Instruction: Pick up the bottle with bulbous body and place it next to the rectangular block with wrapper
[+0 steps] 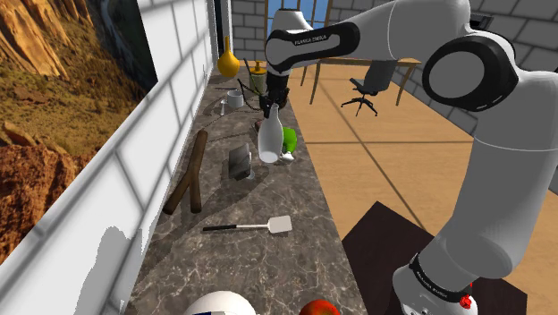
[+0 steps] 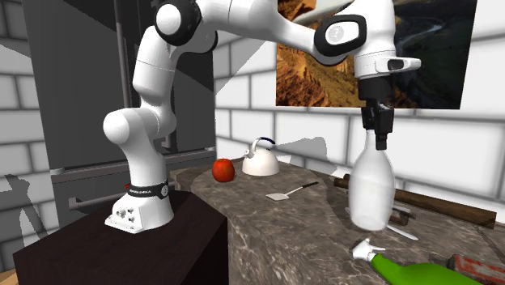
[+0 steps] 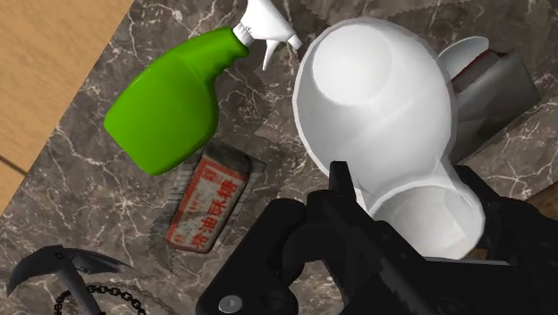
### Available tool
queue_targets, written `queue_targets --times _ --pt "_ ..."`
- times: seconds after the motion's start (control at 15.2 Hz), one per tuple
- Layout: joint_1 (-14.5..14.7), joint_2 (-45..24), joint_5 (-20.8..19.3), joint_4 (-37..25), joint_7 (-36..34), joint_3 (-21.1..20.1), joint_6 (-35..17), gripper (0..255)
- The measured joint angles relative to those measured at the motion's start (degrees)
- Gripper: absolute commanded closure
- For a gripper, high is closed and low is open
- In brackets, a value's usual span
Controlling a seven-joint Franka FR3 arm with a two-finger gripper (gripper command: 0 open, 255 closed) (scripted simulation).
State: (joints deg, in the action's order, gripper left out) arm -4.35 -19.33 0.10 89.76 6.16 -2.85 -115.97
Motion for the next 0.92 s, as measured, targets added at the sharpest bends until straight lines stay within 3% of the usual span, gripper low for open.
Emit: queue_targets --times 0.33,0.73,0.79,0.92 --pt "0.0 -0.8 0.0 2.6 0.0 0.0 -3.3 255" --pt "0.0 -0.8 0.0 3.0 0.0 0.0 -3.8 255" --pt "0.0 -0.8 0.0 3.0 0.0 0.0 -3.8 0" --pt "0.0 -0.7 0.0 3.0 0.0 0.0 -3.8 0"
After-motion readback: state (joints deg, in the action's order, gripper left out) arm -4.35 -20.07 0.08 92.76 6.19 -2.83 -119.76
